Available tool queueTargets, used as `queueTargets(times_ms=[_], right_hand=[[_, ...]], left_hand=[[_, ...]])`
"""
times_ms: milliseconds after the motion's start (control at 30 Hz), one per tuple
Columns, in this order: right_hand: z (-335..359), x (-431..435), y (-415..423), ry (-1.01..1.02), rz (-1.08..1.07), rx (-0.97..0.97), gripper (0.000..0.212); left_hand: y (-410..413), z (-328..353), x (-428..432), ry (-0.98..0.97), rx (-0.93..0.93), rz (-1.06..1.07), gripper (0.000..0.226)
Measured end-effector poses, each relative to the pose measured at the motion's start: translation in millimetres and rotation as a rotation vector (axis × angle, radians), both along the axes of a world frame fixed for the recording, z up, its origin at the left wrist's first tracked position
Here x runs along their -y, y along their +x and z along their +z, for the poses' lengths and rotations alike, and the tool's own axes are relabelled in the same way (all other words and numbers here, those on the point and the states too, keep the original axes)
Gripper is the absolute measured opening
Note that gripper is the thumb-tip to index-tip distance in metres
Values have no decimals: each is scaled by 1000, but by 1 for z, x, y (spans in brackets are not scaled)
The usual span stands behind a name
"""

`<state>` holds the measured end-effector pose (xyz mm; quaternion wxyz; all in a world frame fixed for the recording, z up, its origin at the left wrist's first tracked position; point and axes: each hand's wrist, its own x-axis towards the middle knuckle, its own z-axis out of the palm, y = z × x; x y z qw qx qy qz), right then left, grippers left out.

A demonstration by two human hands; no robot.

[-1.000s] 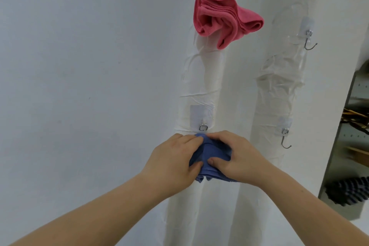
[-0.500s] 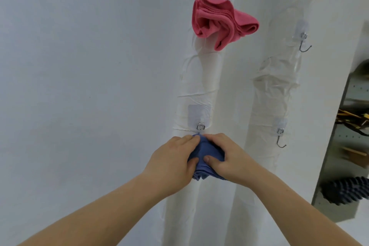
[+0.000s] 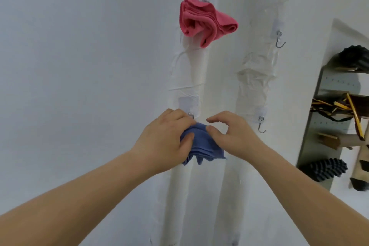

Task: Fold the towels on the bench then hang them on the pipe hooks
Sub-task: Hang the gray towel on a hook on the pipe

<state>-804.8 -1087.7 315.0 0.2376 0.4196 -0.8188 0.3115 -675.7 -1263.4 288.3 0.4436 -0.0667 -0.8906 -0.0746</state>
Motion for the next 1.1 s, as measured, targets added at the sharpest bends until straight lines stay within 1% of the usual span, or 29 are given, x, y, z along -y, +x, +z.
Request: queueTargets(times_ms=[133, 200, 267, 367, 500, 633, 733, 867, 1000, 1100], right_hand=[[-29, -18, 32, -167, -46, 19, 22], [-62, -33, 49, -197, -116, 85, 23], [-103, -52, 64, -233, -200, 185, 25], [-174, -87, 89, -292, -368, 347, 26], [-276, -128, 139, -227, -614, 575, 30], [-352, -160, 224, -157, -837, 807, 29], [-382, -179, 299, -169, -947, 964, 33], [-406, -205, 389, -153, -1102, 1091, 35], [-432, -233, 472, -176, -1258, 1134, 28], [-450, -254, 525, -168, -1336, 1181, 22]], left_hand=[[15, -30, -26, 62, -15, -171, 19], [18, -61, -41, 122, 51, -236, 21], [20, -100, -55, 190, 168, -299, 25], [24, -162, -76, 283, 373, -379, 24], [45, -245, -105, 362, 661, -457, 26], [85, -315, -137, 411, 953, -586, 30], [123, -356, -169, 391, 1155, -680, 35], [191, -393, -212, 309, 1380, -787, 42], [256, -412, -241, 218, 1553, -903, 42], [295, -429, -260, 141, 1666, -920, 42]])
